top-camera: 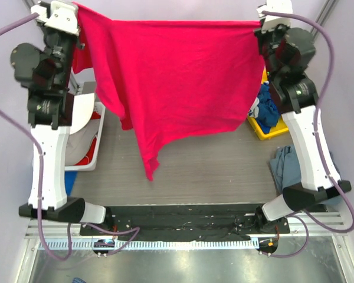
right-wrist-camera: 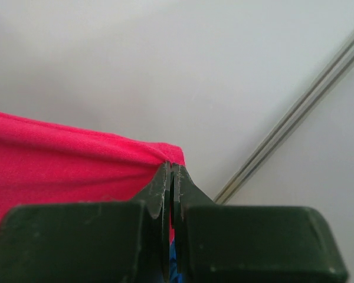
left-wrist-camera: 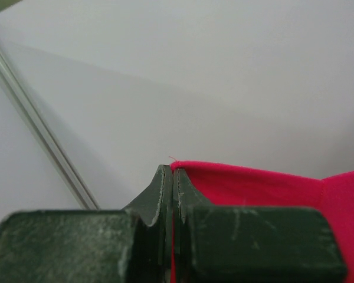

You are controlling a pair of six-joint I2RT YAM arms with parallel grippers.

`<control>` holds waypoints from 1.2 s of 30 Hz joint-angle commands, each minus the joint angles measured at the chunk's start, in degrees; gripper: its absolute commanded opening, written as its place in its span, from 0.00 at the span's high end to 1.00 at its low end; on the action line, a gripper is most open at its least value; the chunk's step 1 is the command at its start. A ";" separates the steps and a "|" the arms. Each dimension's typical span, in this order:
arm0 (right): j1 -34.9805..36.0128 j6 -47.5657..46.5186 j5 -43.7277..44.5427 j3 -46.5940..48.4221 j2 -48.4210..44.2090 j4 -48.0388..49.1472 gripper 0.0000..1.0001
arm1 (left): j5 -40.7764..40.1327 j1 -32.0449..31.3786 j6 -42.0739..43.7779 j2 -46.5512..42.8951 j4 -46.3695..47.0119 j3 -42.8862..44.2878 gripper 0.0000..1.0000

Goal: Fold and stack the t-shirts
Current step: Flatten the tshirt out

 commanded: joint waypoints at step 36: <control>-0.80 4.48 1.25 -25.57 -8.25 0.69 0.99 | -8.85 3.14 -0.07 -10.90 -1.15 -29.51 1.00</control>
